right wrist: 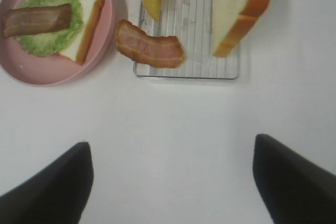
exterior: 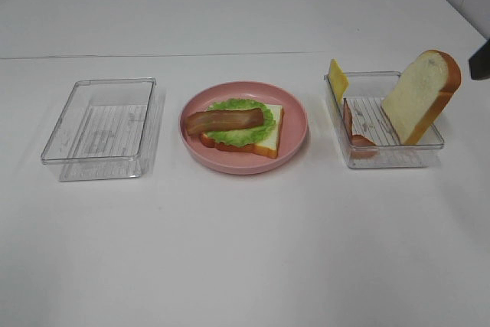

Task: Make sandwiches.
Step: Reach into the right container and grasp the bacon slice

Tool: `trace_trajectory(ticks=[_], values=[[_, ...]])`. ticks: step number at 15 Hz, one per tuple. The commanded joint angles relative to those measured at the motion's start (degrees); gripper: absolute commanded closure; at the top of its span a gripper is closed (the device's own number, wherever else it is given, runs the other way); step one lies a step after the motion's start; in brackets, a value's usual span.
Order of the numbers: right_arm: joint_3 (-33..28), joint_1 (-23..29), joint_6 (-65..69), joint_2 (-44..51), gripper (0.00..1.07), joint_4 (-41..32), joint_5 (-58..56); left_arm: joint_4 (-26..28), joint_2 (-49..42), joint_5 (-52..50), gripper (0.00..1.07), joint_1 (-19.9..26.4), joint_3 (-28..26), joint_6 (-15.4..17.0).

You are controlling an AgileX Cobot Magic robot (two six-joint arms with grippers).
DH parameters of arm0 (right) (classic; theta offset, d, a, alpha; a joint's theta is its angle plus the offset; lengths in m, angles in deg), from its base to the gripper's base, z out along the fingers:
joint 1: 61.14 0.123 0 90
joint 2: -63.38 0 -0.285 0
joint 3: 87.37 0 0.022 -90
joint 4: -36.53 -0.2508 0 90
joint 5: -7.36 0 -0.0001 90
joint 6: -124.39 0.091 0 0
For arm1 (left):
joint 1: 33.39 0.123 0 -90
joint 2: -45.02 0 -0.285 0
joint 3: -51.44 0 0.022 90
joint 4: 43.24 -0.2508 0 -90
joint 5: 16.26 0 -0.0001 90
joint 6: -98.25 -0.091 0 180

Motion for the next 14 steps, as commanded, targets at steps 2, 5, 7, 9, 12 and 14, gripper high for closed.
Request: trace_trajectory(ticks=[2, 5, 7, 9, 12, 14], values=[[14.21, -0.06, -2.69, -16.62, 0.31, -4.70, -8.42, -0.06, -1.20, -0.69, 0.39, 0.00, 0.29, 0.46], [23.89, 2.86, -0.69, -26.99, 0.31, -3.95, -12.49, -0.06, -1.20, -0.69, 0.39, 0.00, 0.29, 0.46], [27.39, 6.93, 1.43, -31.17, 0.31, -1.32, -12.61, -0.06, -1.20, -0.69, 0.39, 0.00, 0.29, 0.46], [31.46, 10.89, 6.76, -35.87, 0.31, 1.32, -13.35, -0.06, -1.20, -0.69, 0.39, 0.00, 0.29, 0.46], [37.82, 14.61, 12.38, -43.77, 0.39, 5.27, -15.13, -0.06, -1.20, -0.69, 0.39, 0.00, 0.29, 0.46], [40.57, 14.61, 12.95, -47.90, 0.42, 5.67, -16.73, -0.06, -1.20, -0.69, 0.39, 0.00, 0.29, 0.46]])
